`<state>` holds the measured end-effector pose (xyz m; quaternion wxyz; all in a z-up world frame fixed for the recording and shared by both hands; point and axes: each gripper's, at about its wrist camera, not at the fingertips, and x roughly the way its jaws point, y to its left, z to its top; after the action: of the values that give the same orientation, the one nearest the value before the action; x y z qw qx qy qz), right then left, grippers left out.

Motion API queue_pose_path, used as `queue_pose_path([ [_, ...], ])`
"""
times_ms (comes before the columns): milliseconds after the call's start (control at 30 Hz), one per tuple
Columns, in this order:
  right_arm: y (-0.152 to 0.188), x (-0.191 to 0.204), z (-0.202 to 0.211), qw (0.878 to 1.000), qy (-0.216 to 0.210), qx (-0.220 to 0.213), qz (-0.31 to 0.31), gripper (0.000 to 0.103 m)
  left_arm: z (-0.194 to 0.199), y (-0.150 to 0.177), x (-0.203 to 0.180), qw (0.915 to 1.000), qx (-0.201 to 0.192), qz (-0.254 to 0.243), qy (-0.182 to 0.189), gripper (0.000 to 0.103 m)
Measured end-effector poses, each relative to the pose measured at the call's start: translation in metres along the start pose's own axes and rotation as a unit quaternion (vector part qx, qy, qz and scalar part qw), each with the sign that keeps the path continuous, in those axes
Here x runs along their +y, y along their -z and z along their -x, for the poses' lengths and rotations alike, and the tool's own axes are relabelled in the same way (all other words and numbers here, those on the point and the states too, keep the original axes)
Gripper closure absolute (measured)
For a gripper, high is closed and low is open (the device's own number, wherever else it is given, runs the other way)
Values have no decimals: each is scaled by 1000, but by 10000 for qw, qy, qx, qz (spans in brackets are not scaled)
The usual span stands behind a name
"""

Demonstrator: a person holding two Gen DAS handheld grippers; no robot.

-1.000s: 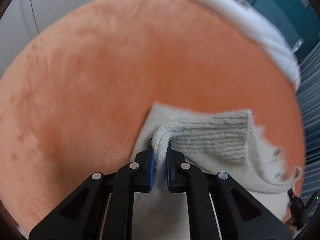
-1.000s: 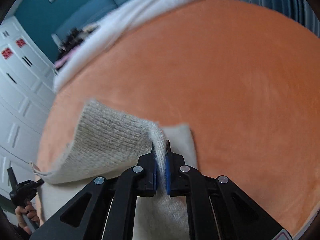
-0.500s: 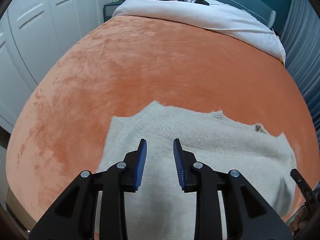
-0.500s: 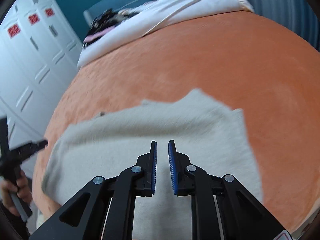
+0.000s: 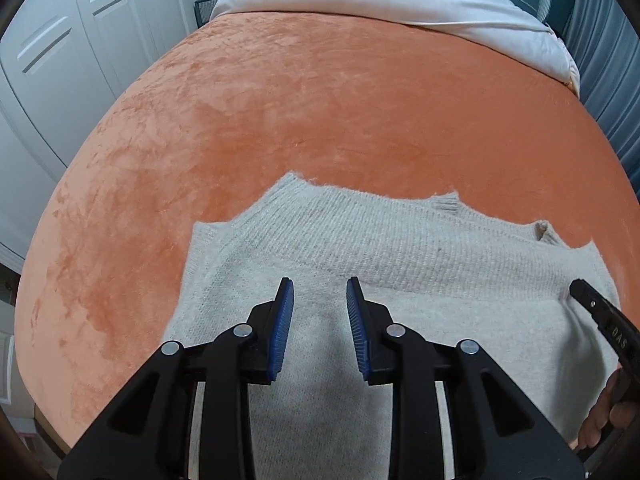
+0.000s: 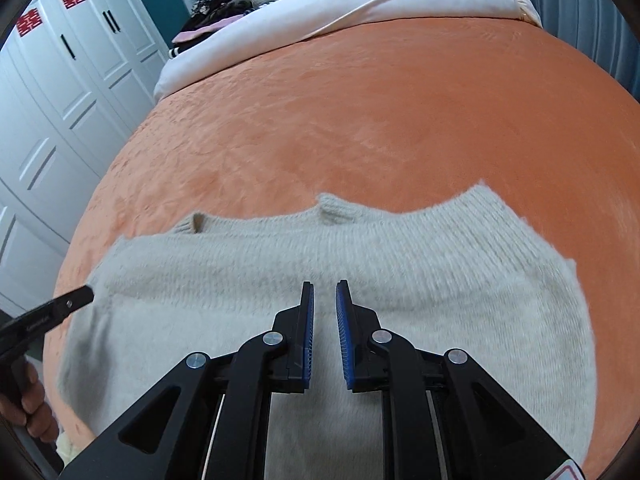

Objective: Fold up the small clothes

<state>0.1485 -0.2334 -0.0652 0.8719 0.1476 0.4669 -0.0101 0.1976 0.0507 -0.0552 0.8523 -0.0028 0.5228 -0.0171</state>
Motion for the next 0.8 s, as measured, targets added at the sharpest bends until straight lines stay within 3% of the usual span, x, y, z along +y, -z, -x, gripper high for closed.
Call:
queue_pose_path([
  [200, -2, -10, -26, 9994, 153, 307, 67, 90, -19, 0, 6, 9998, 168, 76, -82, 77],
  [300, -4, -17, -11, 9999, 159, 46, -25, 89, -26, -1, 12, 9996, 225, 148, -65, 77],
  [333, -6, -24, -2, 9997, 147, -141, -142, 87, -26, -3, 14, 9996, 211, 151, -74, 77],
  [400, -11, -46, 14, 9979, 198, -402, -474, 70, -28, -6, 17, 9996, 198, 143, -116, 76],
  [467, -17, -70, 22, 9949, 453, -537, -724, 60, -30, -10, 21, 9996, 171, 180, -142, 75],
  [633, -21, -114, 6, 9915, 817, -199, -994, 59, -49, -21, 34, 9988, 231, 425, -66, 73],
  [700, -23, -113, -5, 9938, 812, -23, -765, 70, -55, -23, 38, 9983, 238, 536, -10, 73],
  [733, -25, -110, -5, 9957, 656, -6, -659, 98, -55, -24, 39, 9981, 218, 575, -4, 73],
  [800, -32, -104, 9, 9965, 487, -282, -611, 97, -55, -25, 39, 9980, 205, 601, 12, 73],
])
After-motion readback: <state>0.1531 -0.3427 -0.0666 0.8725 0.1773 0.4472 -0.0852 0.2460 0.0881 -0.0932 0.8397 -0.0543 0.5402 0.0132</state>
